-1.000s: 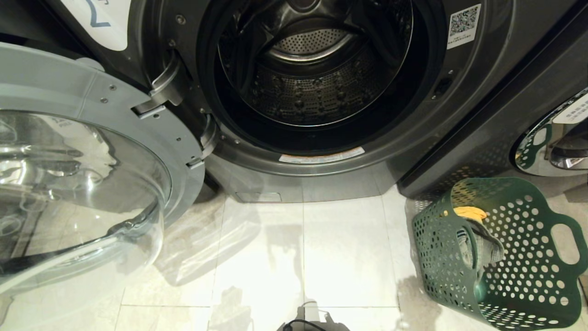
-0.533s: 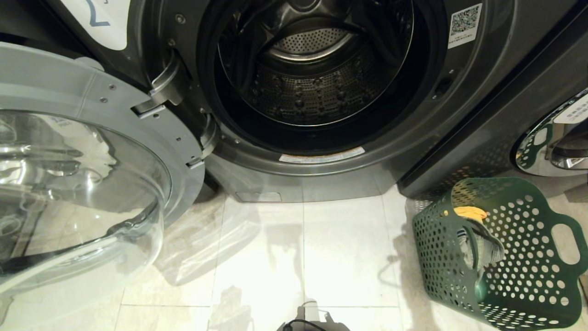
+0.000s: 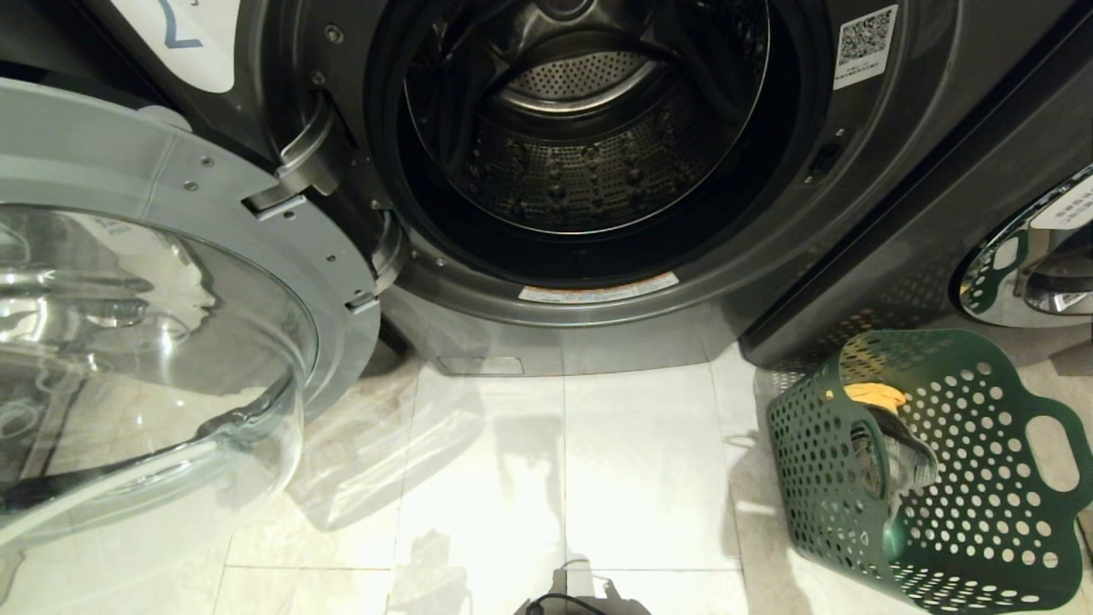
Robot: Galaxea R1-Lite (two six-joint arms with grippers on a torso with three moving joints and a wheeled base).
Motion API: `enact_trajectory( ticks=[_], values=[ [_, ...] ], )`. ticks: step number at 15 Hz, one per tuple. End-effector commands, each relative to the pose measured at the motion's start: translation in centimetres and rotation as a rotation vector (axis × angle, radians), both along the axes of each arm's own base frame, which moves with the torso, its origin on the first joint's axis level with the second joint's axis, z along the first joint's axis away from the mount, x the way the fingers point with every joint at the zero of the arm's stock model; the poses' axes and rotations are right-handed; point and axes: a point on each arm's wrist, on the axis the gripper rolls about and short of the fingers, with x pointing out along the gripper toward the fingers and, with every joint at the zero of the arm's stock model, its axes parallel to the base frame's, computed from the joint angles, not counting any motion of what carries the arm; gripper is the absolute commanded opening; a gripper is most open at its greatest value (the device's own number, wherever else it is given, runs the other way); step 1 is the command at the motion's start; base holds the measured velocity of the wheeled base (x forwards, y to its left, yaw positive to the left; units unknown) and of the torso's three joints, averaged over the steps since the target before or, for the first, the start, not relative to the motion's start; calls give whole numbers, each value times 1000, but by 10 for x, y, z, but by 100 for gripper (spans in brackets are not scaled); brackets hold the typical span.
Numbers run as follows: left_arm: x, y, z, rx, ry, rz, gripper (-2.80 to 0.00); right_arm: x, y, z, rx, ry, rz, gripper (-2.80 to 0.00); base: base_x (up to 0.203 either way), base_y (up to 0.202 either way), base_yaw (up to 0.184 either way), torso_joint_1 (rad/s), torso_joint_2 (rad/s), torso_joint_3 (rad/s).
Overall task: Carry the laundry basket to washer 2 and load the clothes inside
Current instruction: Place the clothes into the washing machine
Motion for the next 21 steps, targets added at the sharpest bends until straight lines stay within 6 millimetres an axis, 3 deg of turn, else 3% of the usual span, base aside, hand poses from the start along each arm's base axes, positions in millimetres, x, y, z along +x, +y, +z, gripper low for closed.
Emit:
enact_trajectory(
  ticks=[1, 3, 4, 6, 10, 14, 17, 21],
  values=[
    [0, 0, 0, -2, 1, 0, -280, 16, -28, -41, 138, 105, -33, -280, 0, 0, 0, 0, 0, 0],
    [0, 0, 0, 0, 0, 0, -280, 25, -51, -68, 236, 117, 10, -280, 0, 0, 0, 0, 0, 0],
    [0, 0, 0, -1, 0, 0, -280, 31, -63, -84, 273, 142, 28, 0, 0, 0, 0, 0, 0, 0],
    [0, 0, 0, 0, 0, 0, -280, 44, -89, -116, 320, 156, 56, 0, 0, 0, 0, 0, 0, 0],
    [0, 0, 0, 0, 1, 0, -280, 90, -139, -183, 375, 23, 190, 0, 0, 0, 0, 0, 0, 0],
    [0, 0, 0, 0, 0, 0, -280, 141, -179, -218, 327, -136, 433, 0, 0, 0, 0, 0, 0, 0],
    [0, 0, 0, -1, 0, 0, -280, 173, -171, -223, 280, -163, 537, 0, 0, 0, 0, 0, 0, 0],
    [0, 0, 0, 0, 1, 0, -280, 198, -148, -245, 193, -131, 595, 0, 0, 0, 0, 0, 0, 0]
  ],
)
